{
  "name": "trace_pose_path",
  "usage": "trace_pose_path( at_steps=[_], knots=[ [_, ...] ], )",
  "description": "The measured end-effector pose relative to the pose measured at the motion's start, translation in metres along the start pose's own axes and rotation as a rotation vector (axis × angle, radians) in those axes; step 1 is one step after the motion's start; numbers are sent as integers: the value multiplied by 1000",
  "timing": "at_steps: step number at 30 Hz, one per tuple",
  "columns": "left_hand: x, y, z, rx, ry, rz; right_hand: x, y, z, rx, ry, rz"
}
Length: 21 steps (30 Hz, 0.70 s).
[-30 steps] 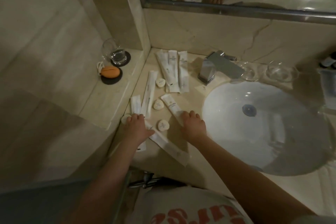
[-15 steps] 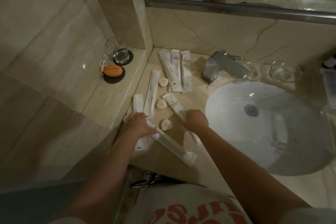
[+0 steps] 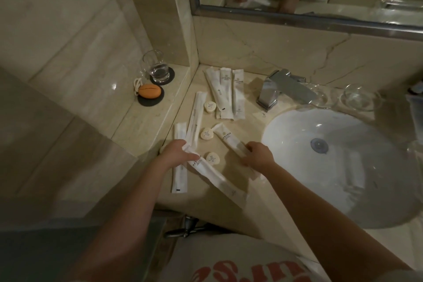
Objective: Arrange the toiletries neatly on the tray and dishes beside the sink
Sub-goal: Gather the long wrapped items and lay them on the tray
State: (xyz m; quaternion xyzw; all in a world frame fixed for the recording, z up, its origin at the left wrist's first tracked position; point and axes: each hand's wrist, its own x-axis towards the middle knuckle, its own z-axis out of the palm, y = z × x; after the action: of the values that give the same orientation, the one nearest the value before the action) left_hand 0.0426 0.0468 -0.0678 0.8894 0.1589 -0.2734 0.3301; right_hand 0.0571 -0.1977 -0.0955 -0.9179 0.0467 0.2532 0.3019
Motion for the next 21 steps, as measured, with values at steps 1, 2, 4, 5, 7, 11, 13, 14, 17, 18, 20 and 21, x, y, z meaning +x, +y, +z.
trace_pose_path(
  at_steps=[1, 2, 4, 5, 7, 11, 13, 14, 17, 18, 20, 21],
  knots=[
    [-4, 1, -3, -33, -1, -9, 0, 1, -2, 5, 8, 11],
    [-5, 2, -6, -60, -9, -13, -1, 1, -4, 27, 20, 20],
    [-8, 3, -13, -103, -30, 13, -2, 2, -6, 112, 38, 35],
    [-10, 4, -17, -116, -40, 27, -4, 2, -8, 180, 37, 42],
    [-13, 7, -22, -170, -70, 39, -8, 1, -13, 317, 11, 36],
    [-18, 28, -22, -226, -61, 101, -19, -1, -28, 443, -2, -66],
    [-22, 46, -20, -245, -50, 141, -28, 1, -41, 486, 19, -97],
    [-24, 56, -18, -247, -52, 160, -33, 3, -48, 509, 27, -108],
    [-30, 92, -5, -229, -63, 211, -47, 20, -70, 518, 66, -119],
    [-32, 104, 2, -235, -81, 230, -53, 28, -78, 511, 85, -115],
    [-36, 129, 18, -228, -111, 273, -64, 50, -92, 516, 122, -100],
    [-39, 140, 28, -224, -130, 291, -70, 62, -98, 525, 138, -87]
  ],
)
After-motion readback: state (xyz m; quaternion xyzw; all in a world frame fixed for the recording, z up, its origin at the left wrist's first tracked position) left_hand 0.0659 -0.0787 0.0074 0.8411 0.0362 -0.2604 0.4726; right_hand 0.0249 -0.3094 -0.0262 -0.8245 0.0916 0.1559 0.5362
